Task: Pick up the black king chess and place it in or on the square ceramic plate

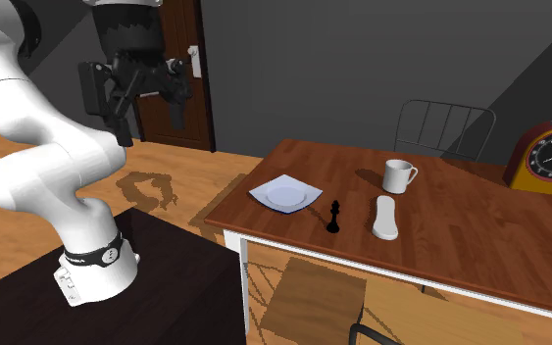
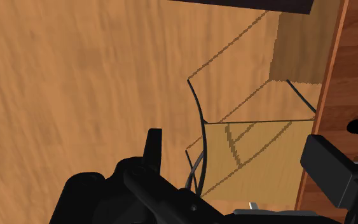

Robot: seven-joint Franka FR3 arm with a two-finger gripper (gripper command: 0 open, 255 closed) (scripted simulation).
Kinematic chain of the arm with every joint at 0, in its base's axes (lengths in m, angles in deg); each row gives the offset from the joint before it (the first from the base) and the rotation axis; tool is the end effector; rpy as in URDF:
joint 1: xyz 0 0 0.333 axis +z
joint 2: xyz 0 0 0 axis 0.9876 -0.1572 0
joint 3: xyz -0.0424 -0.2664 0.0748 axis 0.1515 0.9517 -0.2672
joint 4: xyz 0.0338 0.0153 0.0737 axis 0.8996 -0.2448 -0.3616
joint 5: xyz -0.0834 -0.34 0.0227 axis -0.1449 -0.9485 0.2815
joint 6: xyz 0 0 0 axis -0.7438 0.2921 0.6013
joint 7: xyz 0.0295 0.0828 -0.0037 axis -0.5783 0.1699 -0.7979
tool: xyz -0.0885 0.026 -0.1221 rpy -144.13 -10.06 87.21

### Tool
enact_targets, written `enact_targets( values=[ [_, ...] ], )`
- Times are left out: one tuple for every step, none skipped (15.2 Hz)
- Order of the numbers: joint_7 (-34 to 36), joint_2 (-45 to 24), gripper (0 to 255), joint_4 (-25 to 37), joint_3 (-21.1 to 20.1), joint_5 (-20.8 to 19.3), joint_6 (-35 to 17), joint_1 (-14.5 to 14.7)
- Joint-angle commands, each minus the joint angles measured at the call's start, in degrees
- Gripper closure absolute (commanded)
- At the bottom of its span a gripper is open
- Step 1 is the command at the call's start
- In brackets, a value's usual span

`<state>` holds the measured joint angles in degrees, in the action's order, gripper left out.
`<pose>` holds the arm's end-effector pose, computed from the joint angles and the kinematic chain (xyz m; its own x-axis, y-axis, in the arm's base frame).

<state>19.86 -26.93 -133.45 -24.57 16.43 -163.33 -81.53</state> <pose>0.2835 0.0116 0.5376 0.9967 0.0400 0.0705 0.0374 -0.9986 0.0379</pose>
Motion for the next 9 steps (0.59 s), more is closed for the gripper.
enact_targets(
  values=[
    [0.0,0.0,0,0.0,0.0,0.0,0.0,0.0],
    [0.9,-1.0,0,-0.4,-0.9,0.7,-1.1,0.3],
    [1.9,-2.0,0,-0.8,-1.8,1.4,-2.2,0.6],
    [2.8,-3.1,0,-1.1,-2.7,2.1,-3.4,1.0],
    [3.7,-4.2,0,-1.4,-3.5,2.8,-4.5,1.3],
    [4.6,-5.4,0,-1.6,-4.4,3.5,-5.6,1.6],
    [5.5,-6.7,0,-1.7,-5.3,4.1,-6.8,1.9],
    [6.4,-8.0,0,-1.8,-6.2,4.7,-7.9,2.2],
    [7.3,-9.4,0,-1.8,-7.1,5.3,-9.1,2.5]
  ],
)
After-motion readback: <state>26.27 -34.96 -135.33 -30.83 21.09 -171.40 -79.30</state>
